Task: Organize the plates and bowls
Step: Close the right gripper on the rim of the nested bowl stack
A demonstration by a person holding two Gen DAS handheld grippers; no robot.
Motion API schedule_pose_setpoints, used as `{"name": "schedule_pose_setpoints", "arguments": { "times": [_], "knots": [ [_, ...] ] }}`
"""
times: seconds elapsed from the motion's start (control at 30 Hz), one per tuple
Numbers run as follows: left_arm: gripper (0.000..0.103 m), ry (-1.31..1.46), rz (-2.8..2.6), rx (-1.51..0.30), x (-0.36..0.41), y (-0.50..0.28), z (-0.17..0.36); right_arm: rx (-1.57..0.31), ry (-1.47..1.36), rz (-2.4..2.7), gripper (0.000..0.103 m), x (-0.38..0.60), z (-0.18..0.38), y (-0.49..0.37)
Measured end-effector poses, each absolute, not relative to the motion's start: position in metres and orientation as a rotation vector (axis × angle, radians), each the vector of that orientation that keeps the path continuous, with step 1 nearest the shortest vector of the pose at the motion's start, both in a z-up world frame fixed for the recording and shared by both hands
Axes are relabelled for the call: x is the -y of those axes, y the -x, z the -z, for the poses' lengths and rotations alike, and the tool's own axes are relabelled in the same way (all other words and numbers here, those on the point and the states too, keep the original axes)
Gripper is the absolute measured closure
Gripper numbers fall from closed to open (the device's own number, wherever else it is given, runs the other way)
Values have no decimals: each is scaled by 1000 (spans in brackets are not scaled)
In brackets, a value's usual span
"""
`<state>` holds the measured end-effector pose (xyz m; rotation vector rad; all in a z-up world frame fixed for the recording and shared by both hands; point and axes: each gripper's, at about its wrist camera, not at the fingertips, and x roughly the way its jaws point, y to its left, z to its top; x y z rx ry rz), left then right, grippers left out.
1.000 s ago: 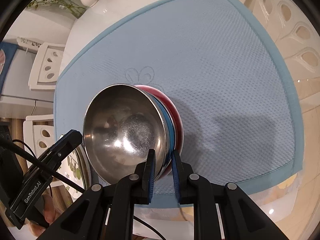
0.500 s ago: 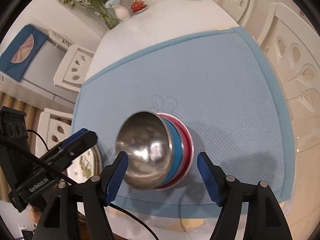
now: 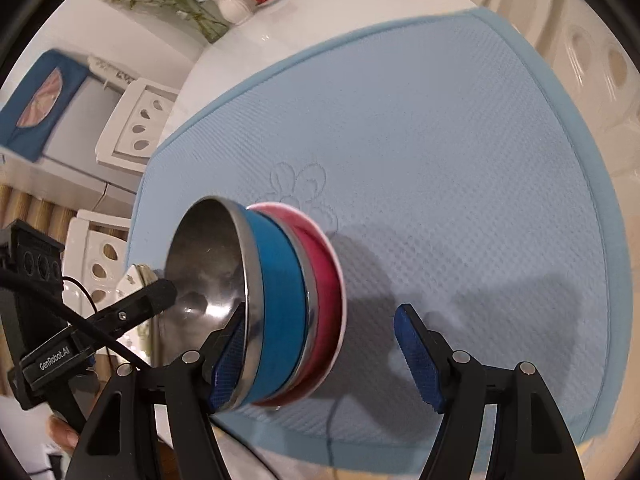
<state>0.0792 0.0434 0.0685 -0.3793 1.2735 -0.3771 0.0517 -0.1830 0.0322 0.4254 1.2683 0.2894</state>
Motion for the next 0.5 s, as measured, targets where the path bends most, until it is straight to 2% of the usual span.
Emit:
{"name": "schedule_pose_setpoints", "arguments": {
  "times": [0.17, 0.23, 0.37, 0.5],
  "knots": [
    [38, 376, 372, -1282, -36, -78, -61, -1280, -333, -308, 34, 179, -22, -61],
    [38, 372, 367, -1286, -33, -79, -59, -1301, -339, -334, 39, 179, -17, -65],
    [40, 374, 352, -1296, -31, -82, -52, -1319, -354, -378, 40, 176, -10, -69],
    [51, 381, 347, -1311, -28, -82, -44, -1333, -395, -429, 40, 174, -4, -74]
  ]
}}
